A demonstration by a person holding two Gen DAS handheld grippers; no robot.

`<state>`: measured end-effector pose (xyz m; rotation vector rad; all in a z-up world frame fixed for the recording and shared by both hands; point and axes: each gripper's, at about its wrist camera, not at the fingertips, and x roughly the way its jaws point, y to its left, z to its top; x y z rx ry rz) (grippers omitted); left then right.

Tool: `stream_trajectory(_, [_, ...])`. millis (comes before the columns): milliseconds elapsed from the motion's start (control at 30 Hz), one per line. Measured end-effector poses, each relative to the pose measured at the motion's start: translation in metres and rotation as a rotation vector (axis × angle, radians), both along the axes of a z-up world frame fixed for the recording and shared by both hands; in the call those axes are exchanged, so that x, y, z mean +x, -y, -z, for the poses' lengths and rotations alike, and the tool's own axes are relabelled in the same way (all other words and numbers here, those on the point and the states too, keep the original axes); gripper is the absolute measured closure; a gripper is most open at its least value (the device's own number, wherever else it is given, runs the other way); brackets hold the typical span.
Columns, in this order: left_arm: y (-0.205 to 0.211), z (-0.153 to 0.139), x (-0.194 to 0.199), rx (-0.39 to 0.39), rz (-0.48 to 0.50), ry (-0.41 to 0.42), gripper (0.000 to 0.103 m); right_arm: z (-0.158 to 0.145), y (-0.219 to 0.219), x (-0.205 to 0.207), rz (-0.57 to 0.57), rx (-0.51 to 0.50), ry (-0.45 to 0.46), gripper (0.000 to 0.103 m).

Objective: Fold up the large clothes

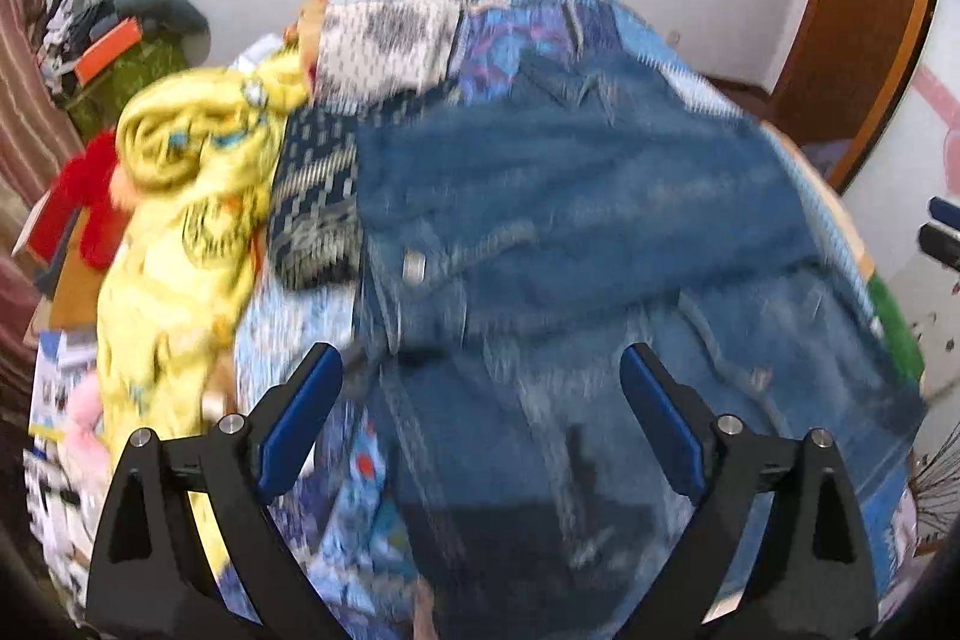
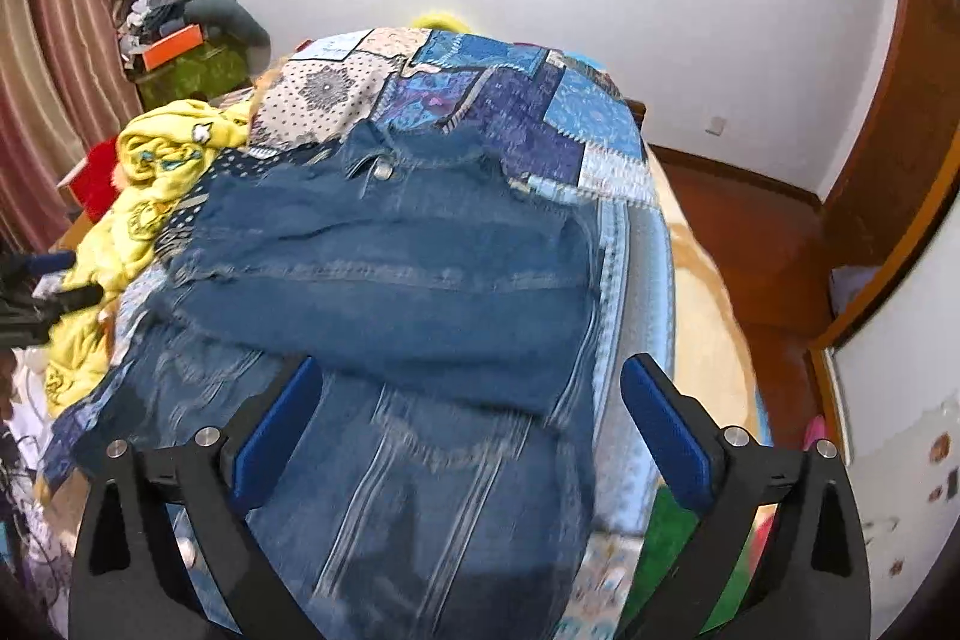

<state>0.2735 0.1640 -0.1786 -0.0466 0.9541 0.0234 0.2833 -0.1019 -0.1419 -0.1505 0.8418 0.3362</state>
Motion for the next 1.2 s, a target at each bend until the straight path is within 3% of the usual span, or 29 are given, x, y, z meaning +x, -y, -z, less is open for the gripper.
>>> stream_trajectory(200, [-0.009, 0.043, -0.047, -0.067, -0.073, -0.089, 0.009, 0.039, 0.017, -0.029, 0.072, 0.050, -0.118, 0.004])
stream_trajectory(367, [-0.014, 0.069, -0.078, -0.170, -0.100, -0.144, 0.009, 0.072, 0.041, -0.046, 0.156, 0.090, -0.241, 0.004])
stream_trajectory(533, [-0.017, 0.085, -0.101, -0.254, -0.140, -0.153, 0.009, 0.082, 0.062, -0.067, 0.199, 0.161, -0.273, 0.004])
stream_trajectory(700, [-0.023, 0.087, -0.113, -0.358, -0.217, -0.094, 0.030, 0.083, 0.075, -0.078, 0.230, 0.250, -0.274, 0.006])
stream_trajectory(833, [-0.021, 0.087, -0.112, -0.368, -0.223, -0.075, 0.044, 0.091, 0.080, -0.079, 0.215, 0.337, -0.310, 0.029])
stream_trajectory(867, [-0.021, 0.086, -0.112, -0.363, -0.224, -0.071, 0.052, 0.092, 0.082, -0.079, 0.211, 0.376, -0.324, 0.041])
stream_trajectory(967, [-0.024, 0.081, -0.111, -0.322, -0.227, -0.071, 0.074, 0.095, 0.086, -0.079, 0.235, 0.414, -0.333, 0.053])
stream_trajectory(1033, [-0.024, 0.075, -0.110, -0.309, -0.210, -0.057, 0.080, 0.095, 0.086, -0.080, 0.244, 0.436, -0.334, 0.061])
stream_trajectory(1100, [-0.021, 0.064, -0.108, -0.281, -0.187, -0.029, 0.089, 0.089, 0.084, -0.081, 0.248, 0.412, -0.310, 0.077])
stream_trajectory(1200, [-0.018, 0.046, -0.103, -0.272, -0.167, 0.026, 0.092, 0.077, 0.084, -0.075, 0.224, 0.419, -0.286, 0.092])
